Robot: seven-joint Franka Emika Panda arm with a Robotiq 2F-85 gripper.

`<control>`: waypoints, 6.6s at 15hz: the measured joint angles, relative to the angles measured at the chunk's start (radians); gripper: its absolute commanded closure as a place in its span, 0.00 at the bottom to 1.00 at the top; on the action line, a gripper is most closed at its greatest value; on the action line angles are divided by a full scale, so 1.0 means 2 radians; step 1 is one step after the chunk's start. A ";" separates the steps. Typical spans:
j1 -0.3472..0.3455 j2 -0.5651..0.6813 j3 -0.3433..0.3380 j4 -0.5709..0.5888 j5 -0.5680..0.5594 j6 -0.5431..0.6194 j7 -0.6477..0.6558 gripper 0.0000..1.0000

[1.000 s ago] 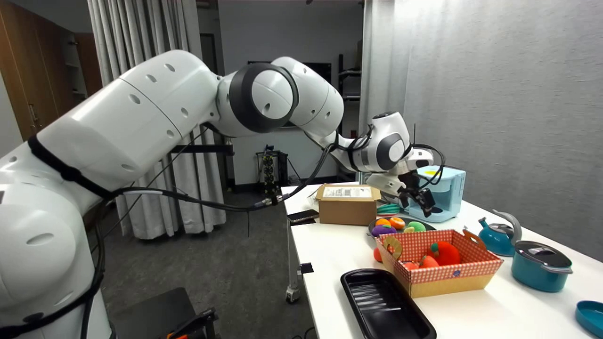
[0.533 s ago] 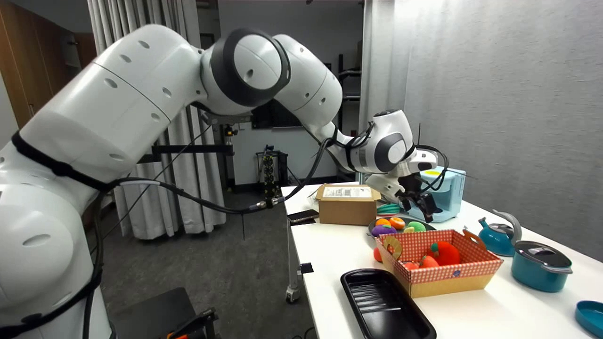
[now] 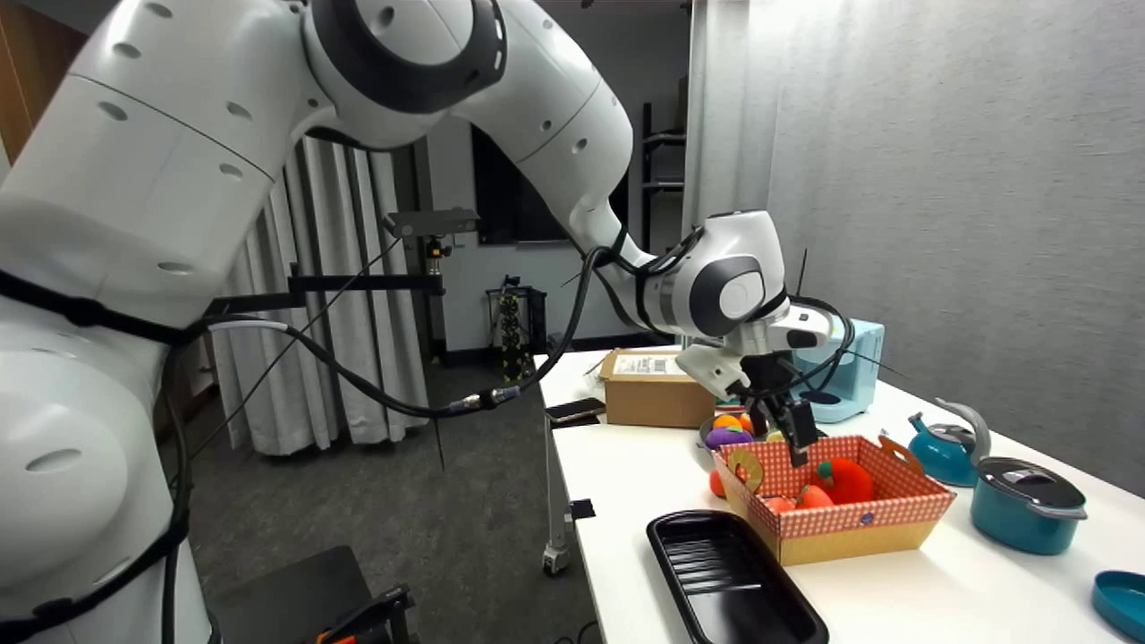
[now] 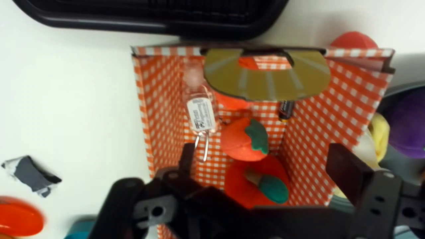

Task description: Move the banana and the pear plush toys from the box to the plate then move the box to the right

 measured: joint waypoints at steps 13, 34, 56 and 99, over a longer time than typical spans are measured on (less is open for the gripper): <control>-0.019 -0.049 0.008 -0.093 0.000 0.000 -0.068 1.00; -0.061 -0.002 0.045 -0.018 0.075 -0.037 -0.073 1.00; -0.042 0.032 -0.043 0.000 0.005 -0.059 0.010 1.00; 0.025 -0.138 0.009 -0.026 -0.215 -0.269 0.459 1.00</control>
